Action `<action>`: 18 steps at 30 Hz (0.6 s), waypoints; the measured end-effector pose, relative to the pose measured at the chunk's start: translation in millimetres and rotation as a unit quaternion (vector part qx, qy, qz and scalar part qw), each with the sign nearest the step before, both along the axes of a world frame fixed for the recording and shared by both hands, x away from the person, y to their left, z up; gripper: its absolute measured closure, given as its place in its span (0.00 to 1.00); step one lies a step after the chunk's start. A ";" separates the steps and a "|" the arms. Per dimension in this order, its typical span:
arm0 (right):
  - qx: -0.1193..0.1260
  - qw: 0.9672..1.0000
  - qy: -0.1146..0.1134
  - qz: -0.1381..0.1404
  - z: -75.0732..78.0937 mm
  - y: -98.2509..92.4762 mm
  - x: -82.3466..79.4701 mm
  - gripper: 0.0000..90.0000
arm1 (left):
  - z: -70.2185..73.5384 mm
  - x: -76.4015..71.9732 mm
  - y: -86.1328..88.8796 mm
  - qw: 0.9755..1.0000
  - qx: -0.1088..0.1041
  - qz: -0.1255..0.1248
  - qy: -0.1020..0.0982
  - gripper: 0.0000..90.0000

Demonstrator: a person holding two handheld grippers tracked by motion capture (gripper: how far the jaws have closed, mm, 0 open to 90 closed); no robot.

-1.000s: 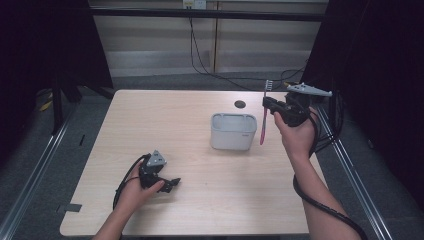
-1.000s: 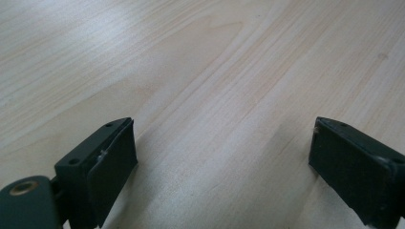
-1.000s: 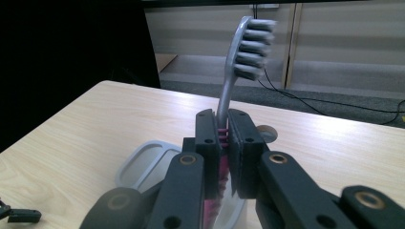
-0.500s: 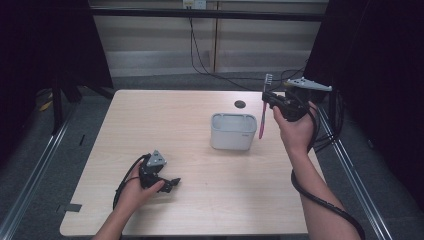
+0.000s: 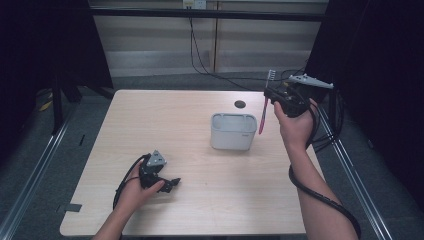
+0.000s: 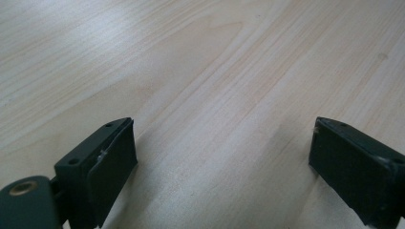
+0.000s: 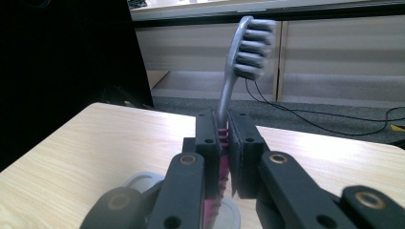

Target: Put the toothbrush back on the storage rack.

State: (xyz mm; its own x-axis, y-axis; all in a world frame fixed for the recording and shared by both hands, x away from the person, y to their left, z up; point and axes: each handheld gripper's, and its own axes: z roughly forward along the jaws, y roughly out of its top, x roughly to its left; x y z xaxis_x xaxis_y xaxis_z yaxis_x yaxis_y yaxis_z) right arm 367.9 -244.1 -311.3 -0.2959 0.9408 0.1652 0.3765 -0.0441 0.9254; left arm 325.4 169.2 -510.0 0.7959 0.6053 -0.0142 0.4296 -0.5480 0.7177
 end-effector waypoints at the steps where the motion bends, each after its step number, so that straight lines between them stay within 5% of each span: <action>1: 0.000 1.000 0.000 -0.002 0.2 0.4 0.6 0.94 | 0.0 -0.1 0.0 1.000 0.000 0.000 0.001 0.09; 18: -0.010 1.000 -0.007 0.002 -1.0 12.8 11.7 0.94 | 0.0 0.0 -0.1 1.000 0.000 0.000 0.000 0.09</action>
